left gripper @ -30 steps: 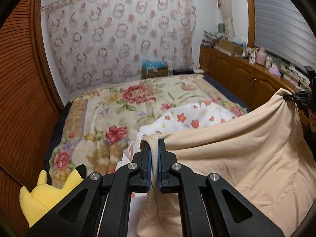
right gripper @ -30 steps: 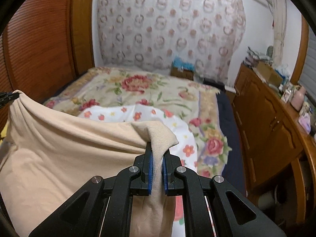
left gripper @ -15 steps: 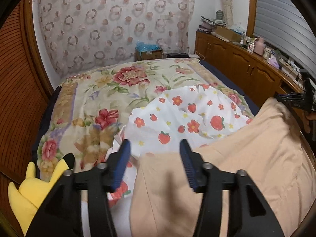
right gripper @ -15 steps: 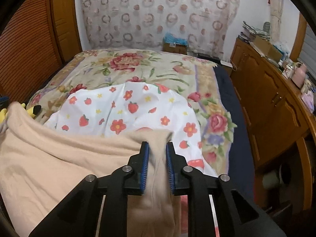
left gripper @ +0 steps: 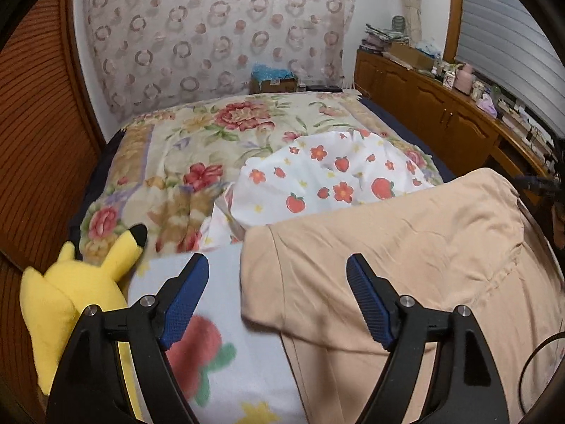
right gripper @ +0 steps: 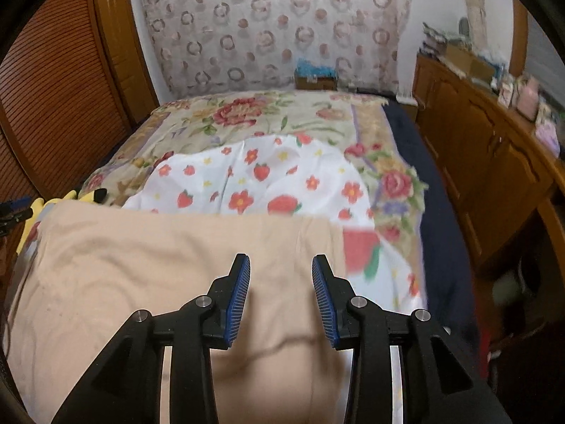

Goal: Fold small clothes

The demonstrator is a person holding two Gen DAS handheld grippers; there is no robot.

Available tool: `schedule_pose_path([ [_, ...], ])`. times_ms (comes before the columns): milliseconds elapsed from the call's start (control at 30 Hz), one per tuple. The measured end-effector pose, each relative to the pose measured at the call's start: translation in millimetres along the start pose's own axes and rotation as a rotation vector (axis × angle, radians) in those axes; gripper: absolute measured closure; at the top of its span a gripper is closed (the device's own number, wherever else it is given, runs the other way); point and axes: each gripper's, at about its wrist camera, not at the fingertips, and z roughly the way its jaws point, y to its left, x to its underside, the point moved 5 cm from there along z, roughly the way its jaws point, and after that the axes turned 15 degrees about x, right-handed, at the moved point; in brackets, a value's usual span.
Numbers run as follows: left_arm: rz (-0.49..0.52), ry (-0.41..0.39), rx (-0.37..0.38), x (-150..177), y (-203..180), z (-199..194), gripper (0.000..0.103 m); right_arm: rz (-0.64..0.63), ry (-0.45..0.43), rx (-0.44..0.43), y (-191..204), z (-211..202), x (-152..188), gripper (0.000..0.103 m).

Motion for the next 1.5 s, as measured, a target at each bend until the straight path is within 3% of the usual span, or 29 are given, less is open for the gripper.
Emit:
schedule_pose_path([
  [100, -0.018, -0.006, 0.0, 8, -1, -4, 0.022, -0.003, 0.013, 0.029, -7, -2, 9, 0.065],
  [300, -0.051, -0.004, 0.009, 25, -6, -13, 0.022, 0.032, 0.047, -0.006, -18, -24, 26, 0.064],
  [500, -0.059, 0.027, 0.027, 47, -18, -14, 0.027, 0.034, 0.063, -0.011, -11, -6, 20, 0.061],
  [667, -0.057, 0.073, 0.038, 62, -24, -8, 0.059, 0.024, 0.063, 0.016, -2, 14, 17, 0.061],
  [933, -0.036, 0.141, -0.039, 77, -19, 1, 0.082, -0.012, 0.015, 0.07, 5, 18, 21, 0.06],
  [1067, -0.035, 0.132, -0.037, 80, -17, -3, 0.101, -0.009, -0.002, 0.074, 8, 20, 25, 0.059],
  [1233, -0.103, 0.084, -0.076, 84, 3, -18, 0.101, 0.005, -0.003, 0.054, 4, 23, 26, 0.059],
  [1500, -0.149, 0.059, -0.06, 89, 12, -21, 0.1, 0.0, -0.005, 0.057, 3, 25, 26, 0.059],
])
